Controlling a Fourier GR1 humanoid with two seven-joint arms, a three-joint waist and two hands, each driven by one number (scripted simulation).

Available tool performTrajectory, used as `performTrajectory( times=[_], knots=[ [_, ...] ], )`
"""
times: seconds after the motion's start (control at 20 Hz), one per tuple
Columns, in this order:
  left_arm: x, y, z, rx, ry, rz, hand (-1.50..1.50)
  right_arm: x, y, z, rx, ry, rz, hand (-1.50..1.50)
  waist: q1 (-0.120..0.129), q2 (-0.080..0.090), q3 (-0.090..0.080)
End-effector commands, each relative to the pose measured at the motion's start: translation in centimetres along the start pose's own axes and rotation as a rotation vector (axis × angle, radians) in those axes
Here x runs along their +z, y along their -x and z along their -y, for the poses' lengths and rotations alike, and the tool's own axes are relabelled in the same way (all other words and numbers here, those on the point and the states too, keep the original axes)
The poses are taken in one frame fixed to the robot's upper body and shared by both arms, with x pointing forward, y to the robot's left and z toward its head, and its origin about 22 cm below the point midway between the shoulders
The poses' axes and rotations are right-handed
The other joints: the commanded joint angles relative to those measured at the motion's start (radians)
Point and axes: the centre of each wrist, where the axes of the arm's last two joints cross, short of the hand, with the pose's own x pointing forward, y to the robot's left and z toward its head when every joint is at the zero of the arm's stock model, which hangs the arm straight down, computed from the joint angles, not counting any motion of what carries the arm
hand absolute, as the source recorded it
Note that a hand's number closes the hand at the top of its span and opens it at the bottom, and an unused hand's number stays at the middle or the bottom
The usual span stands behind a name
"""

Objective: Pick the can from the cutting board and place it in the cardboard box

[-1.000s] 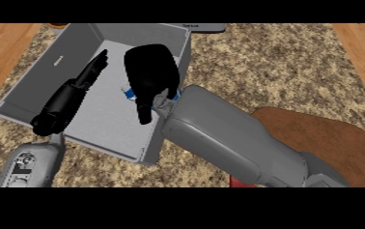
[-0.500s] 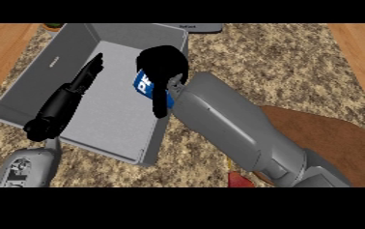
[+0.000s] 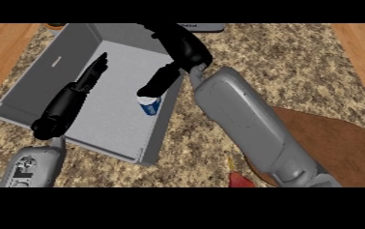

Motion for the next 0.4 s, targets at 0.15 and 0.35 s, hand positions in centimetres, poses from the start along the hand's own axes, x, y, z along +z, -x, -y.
performTrajectory(
  times=[0.15,0.35],
  knots=[
    [-1.7,-0.9,-0.3,0.007,0.001,0.010,0.00,0.5,3.5,1.6,-0.410,0.247,-0.051,-1.50,-0.004,-0.001,-0.003],
    [0.0,-0.2,-0.2,-0.013,0.004,-0.008,0.00,0.1,7.5,3.8,-0.432,0.314,-0.035,-1.50,-0.009,-0.001,-0.003]
  ],
)
